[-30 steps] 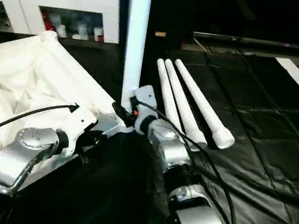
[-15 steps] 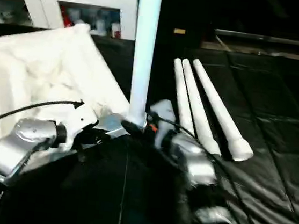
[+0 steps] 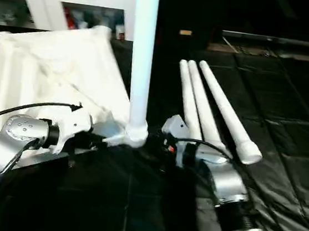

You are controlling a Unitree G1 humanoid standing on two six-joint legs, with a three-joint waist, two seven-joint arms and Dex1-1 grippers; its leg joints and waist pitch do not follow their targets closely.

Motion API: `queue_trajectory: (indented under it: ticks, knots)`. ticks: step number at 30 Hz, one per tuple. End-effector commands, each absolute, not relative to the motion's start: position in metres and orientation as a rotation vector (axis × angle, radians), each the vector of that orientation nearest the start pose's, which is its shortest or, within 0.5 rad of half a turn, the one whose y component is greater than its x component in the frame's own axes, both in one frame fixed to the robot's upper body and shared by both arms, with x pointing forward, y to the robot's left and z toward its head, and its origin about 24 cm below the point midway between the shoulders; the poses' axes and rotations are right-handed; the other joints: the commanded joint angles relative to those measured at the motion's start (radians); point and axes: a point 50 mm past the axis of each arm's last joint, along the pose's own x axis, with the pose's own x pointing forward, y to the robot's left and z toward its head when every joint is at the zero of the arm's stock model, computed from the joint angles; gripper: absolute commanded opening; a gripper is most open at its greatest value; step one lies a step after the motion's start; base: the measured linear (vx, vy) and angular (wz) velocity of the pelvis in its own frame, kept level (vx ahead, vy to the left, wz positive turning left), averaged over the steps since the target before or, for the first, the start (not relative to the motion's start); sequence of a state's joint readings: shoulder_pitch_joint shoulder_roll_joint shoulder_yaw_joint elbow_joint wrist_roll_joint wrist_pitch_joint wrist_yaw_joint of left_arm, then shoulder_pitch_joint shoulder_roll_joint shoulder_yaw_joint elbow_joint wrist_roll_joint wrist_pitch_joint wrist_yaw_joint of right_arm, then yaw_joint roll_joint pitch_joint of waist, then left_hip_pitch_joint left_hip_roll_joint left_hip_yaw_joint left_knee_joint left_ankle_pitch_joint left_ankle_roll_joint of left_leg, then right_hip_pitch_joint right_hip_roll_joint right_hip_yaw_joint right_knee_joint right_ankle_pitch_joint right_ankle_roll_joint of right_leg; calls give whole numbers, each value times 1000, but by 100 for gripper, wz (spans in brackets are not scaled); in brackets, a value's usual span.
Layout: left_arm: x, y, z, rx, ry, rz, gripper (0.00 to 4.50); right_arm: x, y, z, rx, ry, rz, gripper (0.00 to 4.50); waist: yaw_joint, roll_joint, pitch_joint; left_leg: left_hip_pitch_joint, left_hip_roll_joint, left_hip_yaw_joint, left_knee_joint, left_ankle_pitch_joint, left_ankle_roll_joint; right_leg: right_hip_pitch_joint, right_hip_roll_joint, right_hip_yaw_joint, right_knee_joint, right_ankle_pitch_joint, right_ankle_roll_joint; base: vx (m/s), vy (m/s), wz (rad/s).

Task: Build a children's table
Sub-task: Rotate leg to tighten

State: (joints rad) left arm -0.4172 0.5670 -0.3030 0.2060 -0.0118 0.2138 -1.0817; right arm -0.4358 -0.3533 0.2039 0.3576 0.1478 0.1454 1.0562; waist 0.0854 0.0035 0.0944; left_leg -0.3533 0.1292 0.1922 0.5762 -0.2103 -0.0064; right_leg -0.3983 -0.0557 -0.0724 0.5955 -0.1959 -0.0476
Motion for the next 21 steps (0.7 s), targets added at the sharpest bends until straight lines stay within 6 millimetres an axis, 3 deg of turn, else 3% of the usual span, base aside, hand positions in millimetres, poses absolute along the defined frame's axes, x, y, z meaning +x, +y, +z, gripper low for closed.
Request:
queue_trajectory:
  ticks: [1, 7, 10, 12, 16, 21]
  knots:
    - [281, 163, 55, 572, 503, -1301, 0, 302, -134, 67, -252, 243, 1216, 445, 2, 10, -73, 7, 114, -48, -57, -60, 93, 57, -119, 71, -50, -29, -267, 0, 0, 0]
    - [275, 161, 55, 575, 502, -1404, 0, 296, -135, 72, -257, 251, 1325, 445, 20, 11, -80, 5, 117, -46, -48, -29, 117, 56, -120, 68, -38, 31, -281, 0, 0, 0]
    - [273, 159, 53, 592, 506, -1435, 0, 297, -133, 72, -234, 249, 1327, 445, 25, 9, -77, 6, 118, -47, -50, -78, 92, 55, -122, 70, -47, -58, -273, 0, 0, 0]
    - [271, 158, 52, 601, 506, -1453, 0, 297, -130, 72, -215, 248, 1344, 445, 28, 11, -75, 10, 119, -47, -52, -124, 57, 51, -122, 72, -54, -135, -259, 0, 0, 0]
    - [271, 157, 53, 610, 505, -1472, 0, 294, -126, 70, -179, 265, 1383, 429, 29, 11, -75, 10, 119, -46, -53, -143, 39, 52, -124, 74, -54, -161, -250, 0, 0, 0]
    - [269, 155, 53, 624, 506, -1501, 0, 293, -125, 65, -170, 313, 1414, 387, 30, 11, -78, 7, 116, -47, -50, -120, 39, 53, -122, 73, -49, -125, -250, 0, 0, 0]
